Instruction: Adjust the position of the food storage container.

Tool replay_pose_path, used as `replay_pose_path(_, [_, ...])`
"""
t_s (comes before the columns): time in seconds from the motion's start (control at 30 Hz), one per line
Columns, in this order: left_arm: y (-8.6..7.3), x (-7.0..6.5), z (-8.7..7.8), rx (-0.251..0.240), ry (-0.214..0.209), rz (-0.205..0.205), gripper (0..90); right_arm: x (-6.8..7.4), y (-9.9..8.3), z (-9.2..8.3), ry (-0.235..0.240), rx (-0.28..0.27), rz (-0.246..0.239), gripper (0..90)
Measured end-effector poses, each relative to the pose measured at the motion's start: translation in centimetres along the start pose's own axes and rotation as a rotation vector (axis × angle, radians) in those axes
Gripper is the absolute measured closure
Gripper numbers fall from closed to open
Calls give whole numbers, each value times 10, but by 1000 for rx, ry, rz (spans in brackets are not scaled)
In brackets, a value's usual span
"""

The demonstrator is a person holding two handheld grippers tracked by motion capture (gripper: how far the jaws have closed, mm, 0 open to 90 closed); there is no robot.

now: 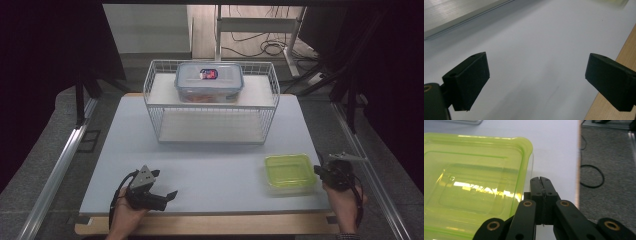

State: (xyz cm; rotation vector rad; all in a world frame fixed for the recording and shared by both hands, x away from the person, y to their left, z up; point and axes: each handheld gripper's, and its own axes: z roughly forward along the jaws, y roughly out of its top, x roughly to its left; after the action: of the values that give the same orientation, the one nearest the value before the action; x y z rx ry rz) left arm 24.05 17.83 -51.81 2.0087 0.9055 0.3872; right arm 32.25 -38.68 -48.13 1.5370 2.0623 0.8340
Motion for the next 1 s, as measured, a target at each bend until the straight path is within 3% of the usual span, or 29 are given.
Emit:
replay_pose_path(0.5, [0, -1, 1, 8, 0, 7, 56, 42, 6, 10, 107, 32, -67, 893])
replay_pose_path(0.73, [0, -1, 1, 8, 0, 5, 56, 68, 11, 13, 176, 44, -100, 893])
replay_pose_path(0.77, [0, -1, 1, 12, -4, 3, 59, 79, 12, 15, 191, 48, -121, 893])
replay_pose_path(1.0, [1, -1, 2, 17, -6, 3, 60, 111, 17, 22, 251, 50, -180, 893])
